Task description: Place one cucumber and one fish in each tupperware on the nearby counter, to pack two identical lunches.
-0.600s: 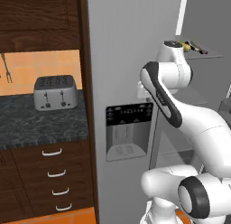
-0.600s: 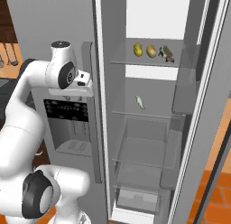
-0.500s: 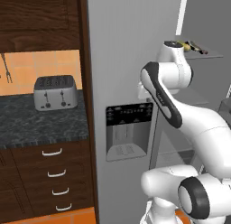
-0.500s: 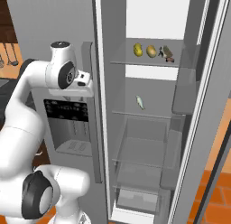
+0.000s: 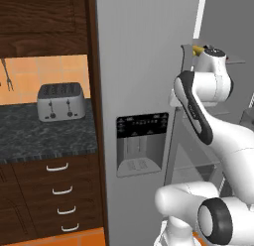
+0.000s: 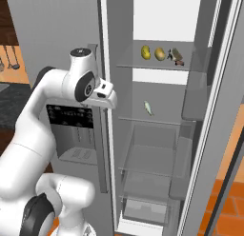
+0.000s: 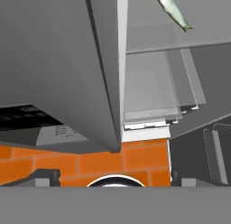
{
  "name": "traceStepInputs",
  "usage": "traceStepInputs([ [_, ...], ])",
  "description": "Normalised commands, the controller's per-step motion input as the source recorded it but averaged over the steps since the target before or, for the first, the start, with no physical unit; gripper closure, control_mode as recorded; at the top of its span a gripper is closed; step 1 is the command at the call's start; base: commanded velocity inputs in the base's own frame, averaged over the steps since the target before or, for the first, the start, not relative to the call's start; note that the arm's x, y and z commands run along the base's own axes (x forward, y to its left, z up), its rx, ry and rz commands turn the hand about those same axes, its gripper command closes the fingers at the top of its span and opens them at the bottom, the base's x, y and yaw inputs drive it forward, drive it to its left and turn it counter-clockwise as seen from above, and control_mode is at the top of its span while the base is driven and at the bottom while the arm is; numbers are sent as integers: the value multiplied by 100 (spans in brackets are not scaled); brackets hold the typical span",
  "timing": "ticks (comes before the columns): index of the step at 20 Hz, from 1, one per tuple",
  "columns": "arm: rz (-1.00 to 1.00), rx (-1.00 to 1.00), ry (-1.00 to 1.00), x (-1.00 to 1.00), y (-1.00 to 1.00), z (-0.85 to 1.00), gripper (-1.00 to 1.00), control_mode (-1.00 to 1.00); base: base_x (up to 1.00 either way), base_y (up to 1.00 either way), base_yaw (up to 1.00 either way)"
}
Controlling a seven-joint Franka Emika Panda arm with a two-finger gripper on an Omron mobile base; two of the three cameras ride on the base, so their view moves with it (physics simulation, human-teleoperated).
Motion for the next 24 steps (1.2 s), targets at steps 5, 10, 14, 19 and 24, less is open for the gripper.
traceStepInputs([
  [5,-1,0,-9,-2,-32,1,-100,-100,0,0,0],
  [10,-15,1,-18,5,-100,3,-100,-100,0,0,0],
  [14,-22,10,-9,21,-91,55,-100,-100,0,0,0],
  [19,-20,2,-31,1,-62,94,-100,-100,0,0,0],
  [24,-7,0,-27,23,-59,83,-100,-100,0,0,0],
])
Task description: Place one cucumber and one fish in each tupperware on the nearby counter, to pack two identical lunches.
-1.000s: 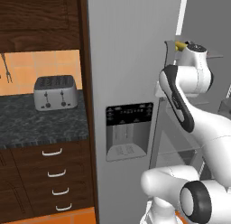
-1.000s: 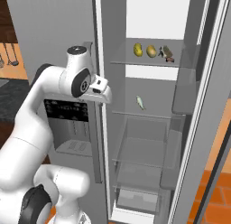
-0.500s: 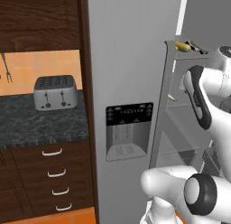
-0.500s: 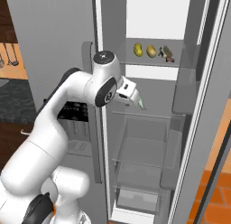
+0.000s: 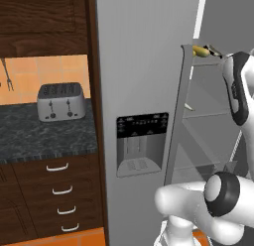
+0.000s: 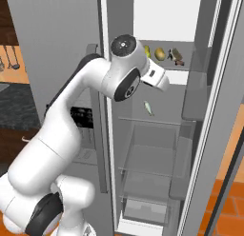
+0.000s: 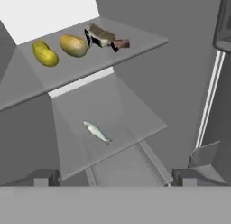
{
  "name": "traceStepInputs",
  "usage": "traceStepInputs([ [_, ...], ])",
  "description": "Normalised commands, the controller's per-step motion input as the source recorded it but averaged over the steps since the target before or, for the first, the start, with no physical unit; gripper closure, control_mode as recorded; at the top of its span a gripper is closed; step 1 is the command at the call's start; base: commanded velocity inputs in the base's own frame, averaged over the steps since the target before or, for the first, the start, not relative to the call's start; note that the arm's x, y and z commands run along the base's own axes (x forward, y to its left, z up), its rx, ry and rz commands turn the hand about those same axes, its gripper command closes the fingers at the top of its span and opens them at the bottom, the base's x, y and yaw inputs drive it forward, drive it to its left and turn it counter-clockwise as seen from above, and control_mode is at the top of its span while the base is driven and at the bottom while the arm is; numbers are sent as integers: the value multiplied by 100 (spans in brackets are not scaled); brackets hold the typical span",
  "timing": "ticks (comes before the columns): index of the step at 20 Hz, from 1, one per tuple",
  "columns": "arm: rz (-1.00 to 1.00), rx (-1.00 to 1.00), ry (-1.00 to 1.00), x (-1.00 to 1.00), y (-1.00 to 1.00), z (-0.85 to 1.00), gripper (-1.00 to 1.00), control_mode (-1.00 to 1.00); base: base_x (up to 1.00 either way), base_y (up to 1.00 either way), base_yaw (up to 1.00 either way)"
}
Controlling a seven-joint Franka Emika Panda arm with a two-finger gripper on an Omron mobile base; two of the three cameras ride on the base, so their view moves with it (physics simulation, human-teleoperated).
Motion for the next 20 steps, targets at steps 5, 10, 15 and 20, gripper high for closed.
traceStepInputs([
  [5,0,0,-14,98,-30,14,-100,-100,0,0,0],
  [10,6,0,-1,88,-6,21,-100,-100,0,0,0],
  [15,6,-5,17,62,13,33,-100,-100,0,0,0],
  [20,8,-1,12,50,0,-15,-100,-100,0,0,0],
])
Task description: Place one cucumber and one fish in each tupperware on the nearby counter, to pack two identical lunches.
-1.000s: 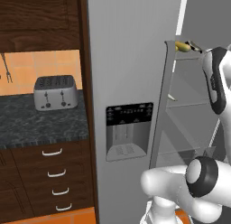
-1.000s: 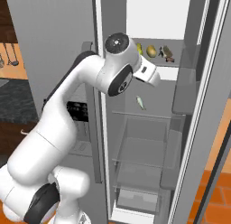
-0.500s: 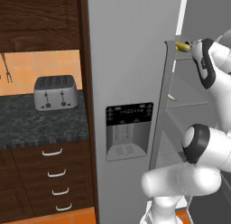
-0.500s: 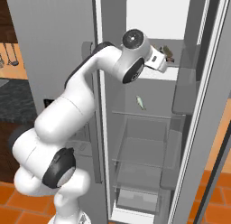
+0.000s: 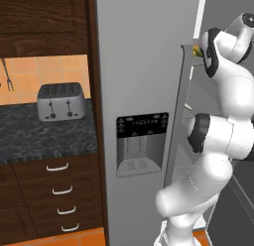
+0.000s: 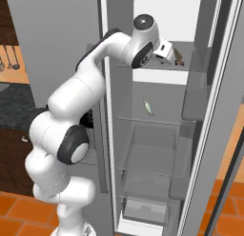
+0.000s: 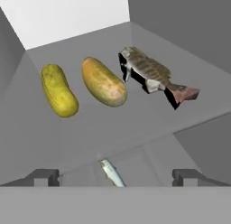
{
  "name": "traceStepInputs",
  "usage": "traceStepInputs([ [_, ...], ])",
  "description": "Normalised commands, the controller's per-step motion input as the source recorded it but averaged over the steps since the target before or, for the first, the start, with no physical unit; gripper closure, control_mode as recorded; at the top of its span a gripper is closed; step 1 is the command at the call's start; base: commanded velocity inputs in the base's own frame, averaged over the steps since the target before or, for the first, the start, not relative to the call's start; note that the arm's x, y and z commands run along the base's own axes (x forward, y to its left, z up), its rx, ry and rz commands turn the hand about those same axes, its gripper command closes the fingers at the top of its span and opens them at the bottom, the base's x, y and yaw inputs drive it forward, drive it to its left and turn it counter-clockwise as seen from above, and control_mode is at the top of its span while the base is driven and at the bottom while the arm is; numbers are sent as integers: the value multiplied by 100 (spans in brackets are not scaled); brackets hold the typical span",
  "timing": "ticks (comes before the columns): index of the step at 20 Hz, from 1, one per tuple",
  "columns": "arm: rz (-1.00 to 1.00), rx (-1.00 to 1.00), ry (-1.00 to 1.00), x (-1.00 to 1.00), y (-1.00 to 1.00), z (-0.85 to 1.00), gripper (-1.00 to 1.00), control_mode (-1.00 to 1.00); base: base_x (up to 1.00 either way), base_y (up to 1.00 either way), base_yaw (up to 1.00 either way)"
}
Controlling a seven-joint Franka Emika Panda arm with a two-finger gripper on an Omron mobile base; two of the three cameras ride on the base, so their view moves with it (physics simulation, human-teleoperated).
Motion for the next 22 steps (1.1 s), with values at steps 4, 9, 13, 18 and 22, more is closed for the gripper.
traceStepInputs([
  [4,8,4,-2,16,-9,-24,-100,-100,0,0,0],
  [9,4,7,-4,54,-8,-30,-100,-100,0,0,0],
  [13,1,3,-3,67,0,-10,-100,-100,0,0,0],
  [18,1,0,-2,61,0,-1,-100,-100,0,0,0],
  [22,1,0,0,38,-2,-10,100,-100,0,0,0],
])
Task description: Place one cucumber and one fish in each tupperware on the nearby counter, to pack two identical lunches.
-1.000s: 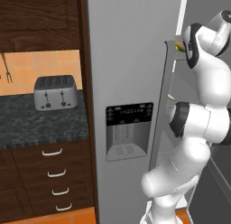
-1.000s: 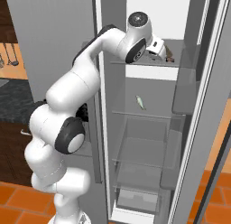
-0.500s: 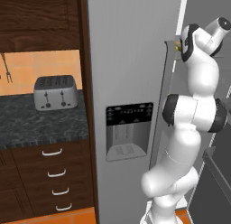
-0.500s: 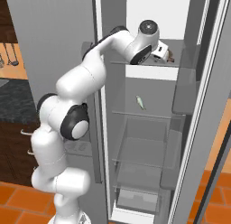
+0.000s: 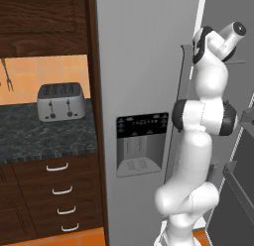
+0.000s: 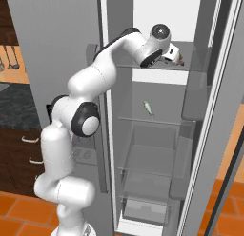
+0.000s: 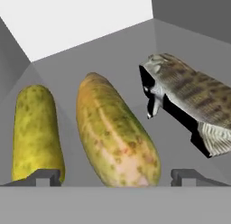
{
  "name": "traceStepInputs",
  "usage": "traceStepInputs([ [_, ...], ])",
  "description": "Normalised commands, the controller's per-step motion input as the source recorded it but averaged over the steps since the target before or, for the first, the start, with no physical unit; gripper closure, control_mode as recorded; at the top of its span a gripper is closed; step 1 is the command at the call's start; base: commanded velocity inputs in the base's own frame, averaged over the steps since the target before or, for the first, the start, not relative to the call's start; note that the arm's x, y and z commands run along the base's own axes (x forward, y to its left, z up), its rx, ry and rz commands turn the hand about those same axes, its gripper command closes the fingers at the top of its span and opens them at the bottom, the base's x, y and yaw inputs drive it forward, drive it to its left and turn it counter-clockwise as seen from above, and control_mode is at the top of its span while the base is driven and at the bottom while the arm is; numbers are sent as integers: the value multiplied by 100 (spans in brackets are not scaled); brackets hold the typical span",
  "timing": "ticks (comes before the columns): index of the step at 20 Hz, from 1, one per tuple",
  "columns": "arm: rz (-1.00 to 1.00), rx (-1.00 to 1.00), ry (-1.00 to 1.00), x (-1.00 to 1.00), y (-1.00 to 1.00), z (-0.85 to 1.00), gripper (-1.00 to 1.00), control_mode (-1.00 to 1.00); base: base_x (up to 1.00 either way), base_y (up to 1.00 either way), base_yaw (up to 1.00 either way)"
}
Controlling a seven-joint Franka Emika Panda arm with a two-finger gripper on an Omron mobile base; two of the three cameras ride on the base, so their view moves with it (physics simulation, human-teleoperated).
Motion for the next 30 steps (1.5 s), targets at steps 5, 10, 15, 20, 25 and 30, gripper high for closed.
traceStepInputs([
  [5,2,0,-5,41,-6,-23,100,-100,0,0,0],
  [10,1,1,-3,-1,-5,-5,100,-100,0,0,0],
  [15,8,1,-19,-100,4,-4,100,-100,0,0,0],
  [20,11,-3,-17,-100,31,-29,100,-100,0,0,0],
  [25,8,-11,3,-100,57,-1,100,-100,0,0,0],
  [30,8,-22,22,-100,67,-28,100,-100,0,0,0],
])
